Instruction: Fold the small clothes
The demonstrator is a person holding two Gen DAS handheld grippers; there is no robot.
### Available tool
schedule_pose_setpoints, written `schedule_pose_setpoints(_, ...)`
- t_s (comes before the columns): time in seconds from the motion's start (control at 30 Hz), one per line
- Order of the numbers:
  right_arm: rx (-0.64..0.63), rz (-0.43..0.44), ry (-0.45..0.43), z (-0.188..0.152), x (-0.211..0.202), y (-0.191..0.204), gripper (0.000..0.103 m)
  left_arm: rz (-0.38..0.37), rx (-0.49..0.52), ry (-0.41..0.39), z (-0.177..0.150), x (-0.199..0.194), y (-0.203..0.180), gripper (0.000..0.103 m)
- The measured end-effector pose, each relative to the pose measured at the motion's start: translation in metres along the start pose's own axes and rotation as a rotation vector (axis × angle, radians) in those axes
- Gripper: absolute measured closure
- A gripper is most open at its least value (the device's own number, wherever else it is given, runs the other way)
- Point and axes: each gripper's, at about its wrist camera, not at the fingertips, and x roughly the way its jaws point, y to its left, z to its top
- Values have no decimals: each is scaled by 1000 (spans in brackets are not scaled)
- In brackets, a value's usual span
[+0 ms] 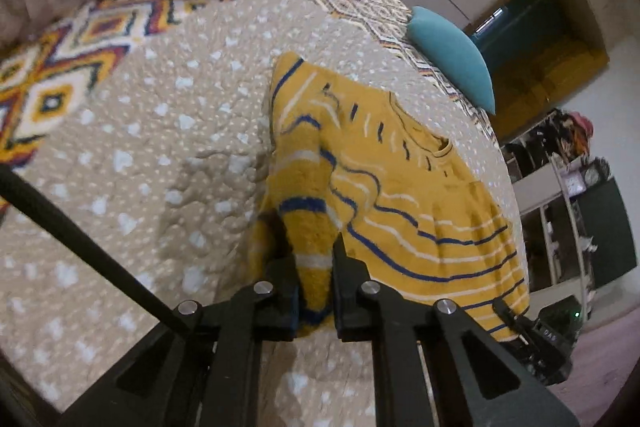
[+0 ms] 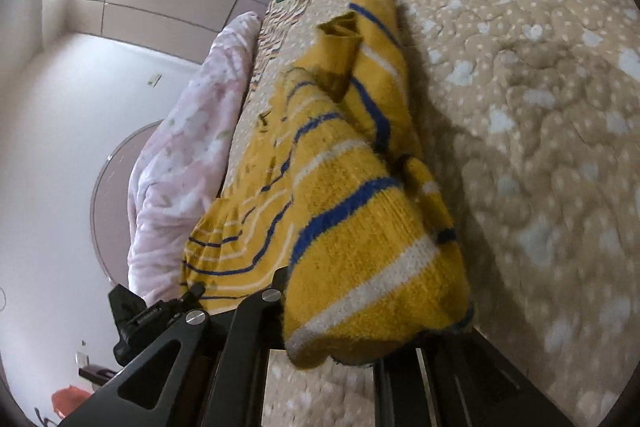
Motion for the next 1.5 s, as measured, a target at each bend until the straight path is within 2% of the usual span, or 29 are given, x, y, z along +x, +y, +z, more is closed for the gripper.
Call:
schedule_pose_setpoints(0.13, -43, -54, 22, -24, -8, -8, 89, 7, -31, 12, -9, -7, 20, 87)
schedule_pose_setpoints(0.17, -46, -71, 26, -29, -8, -12, 81, 23, -39, 11, -11, -8, 27, 83)
schedule_pose_setpoints(0.23, -23, -89, 23, -36, -23, -26, 80, 74, -58, -8, -14, -15, 40, 82)
schedule_pose_setpoints(0.27, -14, -80, 16, -38, -34, -31, 76, 92, -61, -21, -15, -21, 49, 76)
schedule_pose_setpoints(0.33, -22, -103, -23, -40, -60, -36, 68, 103, -72, -48, -16, -32, 60, 65)
schedule_pose_setpoints(0.4, -61, -144, -71, -38, -86, -34, 66, 125, -62, -92, -20, -47, 66, 59)
schedule_pose_setpoints(0.47, -132, -185, -123, -29, -100, -16, 63, 138, -33, -125, -25, -57, 66, 56)
schedule_pose_setpoints(0.5, -182, -202, -140, -21, -101, -2, 58, 137, -22, -134, -26, -58, 65, 55)
schedule_pose_setpoints(0.6, -305, -235, -148, 7, -77, 37, 53, 96, 13, -130, -22, -52, 50, 52)
schedule_pose_setpoints(0.67, -392, -283, -139, 24, -44, 62, 50, 73, 43, -124, -15, -45, 33, 51)
schedule_pose_setpoints(0.77, -488, -373, -97, 50, 6, 82, 49, 58, 123, -127, 6, -27, 7, 35)
schedule_pose_setpoints(0.8, -506, -398, -75, 56, 20, 84, 49, 60, 132, -120, 14, -18, 1, 34)
schedule_pose_setpoints(0.9, -549, -460, -7, 67, 58, 88, 47, 54, 152, -63, 37, 14, -9, 34)
schedule_pose_setpoints(0.97, -572, -486, 14, 69, 72, 83, 47, 89, 169, -28, 50, 37, -12, 34)
schedule_pose_setpoints(1.0, -579, -475, 43, 70, 78, 81, 59, 105, 183, -11, 53, 46, -14, 43)
schedule_pose_setpoints(1.03, -577, -466, 67, 71, 79, 78, 73, 121, 201, 15, 56, 56, -15, 61)
schedule_pose_setpoints(1.07, -571, -462, 91, 73, 82, 77, 94, 148, 218, 52, 59, 64, -17, 94)
schedule_pose_setpoints(1.1, -570, -453, 96, 75, 80, 77, 94, 154, 219, 74, 61, 68, -18, 93)
schedule_pose_setpoints(1.23, -526, -374, -4, 91, 51, 84, 95, 108, 218, 8, 76, 53, -28, 96)
schedule_pose_setpoints(1.33, -488, -388, -55, 109, 47, 79, 95, 122, 212, -20, 95, 61, -37, 96)
schedule_pose_setpoints(1.5, -400, -477, 40, 122, 84, 42, 88, 254, 182, 93, 102, 117, -29, 76)
